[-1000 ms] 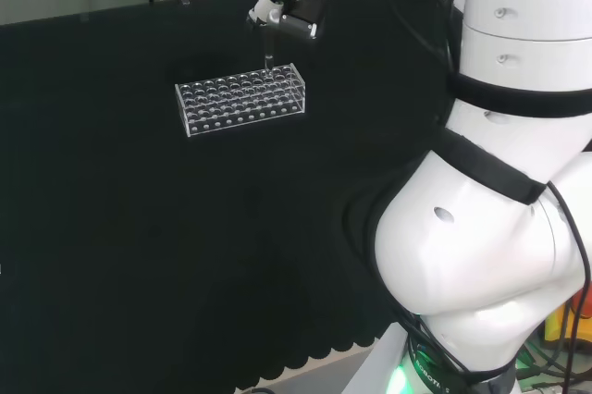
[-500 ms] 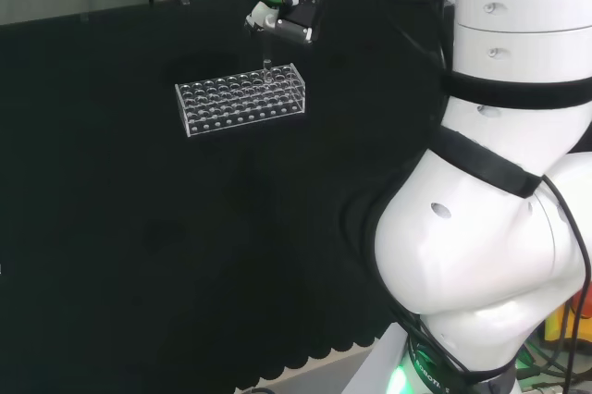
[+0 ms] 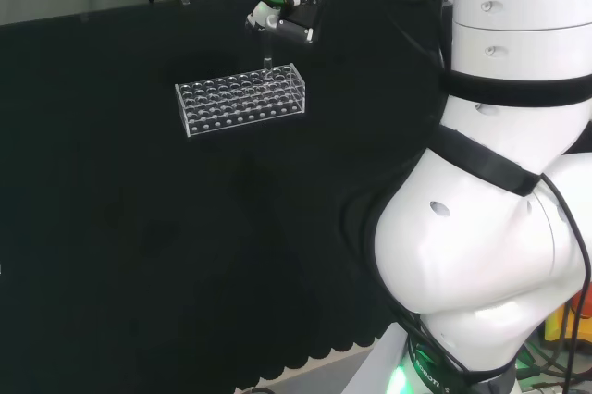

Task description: Put the test tube back in the rack.

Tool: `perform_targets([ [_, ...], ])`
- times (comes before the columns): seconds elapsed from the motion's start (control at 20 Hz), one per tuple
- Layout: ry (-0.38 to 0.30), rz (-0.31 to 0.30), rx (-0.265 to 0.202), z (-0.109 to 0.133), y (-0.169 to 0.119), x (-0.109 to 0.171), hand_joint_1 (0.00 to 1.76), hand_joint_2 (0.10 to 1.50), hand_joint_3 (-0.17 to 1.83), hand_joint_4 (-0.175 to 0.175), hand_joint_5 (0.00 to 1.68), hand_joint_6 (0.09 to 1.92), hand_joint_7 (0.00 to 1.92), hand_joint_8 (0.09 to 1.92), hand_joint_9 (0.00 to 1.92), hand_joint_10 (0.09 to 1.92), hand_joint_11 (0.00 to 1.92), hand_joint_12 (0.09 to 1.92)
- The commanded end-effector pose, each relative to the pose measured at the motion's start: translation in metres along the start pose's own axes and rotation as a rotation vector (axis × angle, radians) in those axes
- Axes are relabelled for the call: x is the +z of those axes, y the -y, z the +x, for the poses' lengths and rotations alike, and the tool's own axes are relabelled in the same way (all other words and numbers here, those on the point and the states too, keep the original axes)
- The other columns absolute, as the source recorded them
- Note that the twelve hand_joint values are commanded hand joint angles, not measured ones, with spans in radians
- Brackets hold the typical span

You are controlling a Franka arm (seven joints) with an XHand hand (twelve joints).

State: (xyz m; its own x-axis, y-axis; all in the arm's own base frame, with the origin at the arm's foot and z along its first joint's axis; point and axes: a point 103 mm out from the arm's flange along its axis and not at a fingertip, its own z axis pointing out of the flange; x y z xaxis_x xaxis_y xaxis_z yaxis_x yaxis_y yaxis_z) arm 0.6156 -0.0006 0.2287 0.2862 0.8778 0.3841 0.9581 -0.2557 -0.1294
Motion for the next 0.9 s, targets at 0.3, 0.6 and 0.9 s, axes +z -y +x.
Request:
perform_targets([
  [0.3, 0.007, 0.006, 0.002, -0.004, 0.002, 0.000, 1.23, 0.60, 0.67, -0.175, 1.44, 0.35, 1.85, 0.33, 1.78, 0.26, 1.37, 0.84],
  [0.6, 0.008, 0.024, 0.007, -0.008, 0.007, 0.008, 1.23, 0.60, 0.67, -0.175, 1.44, 0.35, 1.85, 0.33, 1.78, 0.26, 1.37, 0.84],
  [0.9, 0.007, 0.036, 0.004, -0.007, 0.008, 0.015, 1.23, 0.60, 0.67, -0.175, 1.44, 0.35, 1.85, 0.33, 1.78, 0.26, 1.37, 0.84],
])
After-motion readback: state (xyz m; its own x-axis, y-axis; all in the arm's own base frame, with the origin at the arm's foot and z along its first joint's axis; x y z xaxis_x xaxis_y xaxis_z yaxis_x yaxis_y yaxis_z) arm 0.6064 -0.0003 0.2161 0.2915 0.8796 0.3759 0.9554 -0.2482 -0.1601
